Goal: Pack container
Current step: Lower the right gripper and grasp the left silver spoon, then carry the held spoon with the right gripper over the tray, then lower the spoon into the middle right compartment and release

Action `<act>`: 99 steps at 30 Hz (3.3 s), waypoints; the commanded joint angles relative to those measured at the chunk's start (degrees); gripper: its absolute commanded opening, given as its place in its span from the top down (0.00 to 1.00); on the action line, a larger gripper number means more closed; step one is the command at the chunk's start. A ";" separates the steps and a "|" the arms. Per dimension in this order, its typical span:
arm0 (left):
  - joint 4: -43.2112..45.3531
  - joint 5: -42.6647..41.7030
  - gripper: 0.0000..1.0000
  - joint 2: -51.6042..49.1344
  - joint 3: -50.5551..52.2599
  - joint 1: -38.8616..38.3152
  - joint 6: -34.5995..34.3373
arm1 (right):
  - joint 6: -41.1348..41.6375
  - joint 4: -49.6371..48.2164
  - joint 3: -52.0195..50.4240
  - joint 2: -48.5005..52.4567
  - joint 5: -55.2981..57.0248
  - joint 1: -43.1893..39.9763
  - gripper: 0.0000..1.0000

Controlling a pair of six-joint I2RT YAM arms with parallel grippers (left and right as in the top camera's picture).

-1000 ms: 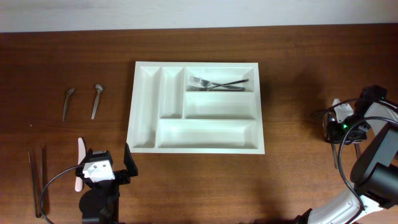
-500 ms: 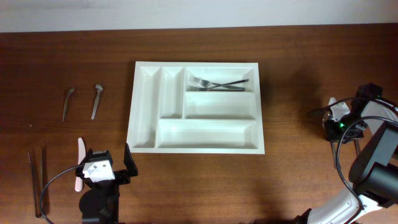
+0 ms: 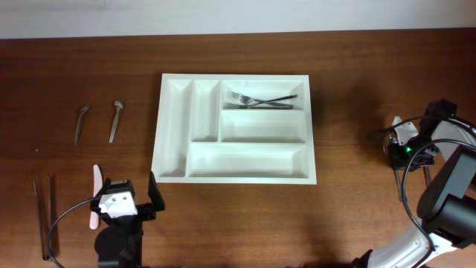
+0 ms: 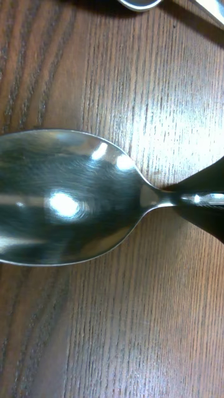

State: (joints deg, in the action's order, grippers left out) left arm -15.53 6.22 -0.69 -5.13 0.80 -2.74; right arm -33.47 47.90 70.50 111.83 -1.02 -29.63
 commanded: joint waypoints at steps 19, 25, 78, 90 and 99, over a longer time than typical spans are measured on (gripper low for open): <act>0.11 -0.42 0.01 0.39 0.26 -0.15 0.68 | -0.22 5.55 14.75 2.86 0.13 8.02 0.96; 0.11 -0.42 0.01 0.39 0.26 -0.15 0.68 | -0.68 9.73 26.75 2.86 0.13 16.35 0.96; 0.11 -0.42 0.01 0.39 0.26 -0.15 0.68 | -25.88 14.36 34.69 10.91 -8.68 52.06 0.95; 0.11 -0.42 0.01 0.39 0.26 -0.15 0.68 | -34.42 15.39 34.69 10.91 -8.44 52.06 0.96; 0.11 -0.42 0.01 0.39 0.26 -0.15 0.68 | -35.36 16.68 34.69 10.91 -7.13 52.06 0.96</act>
State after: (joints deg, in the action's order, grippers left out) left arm -15.53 6.22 -0.69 -5.13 0.80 -2.74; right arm -67.64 64.16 104.36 122.10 -8.47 22.17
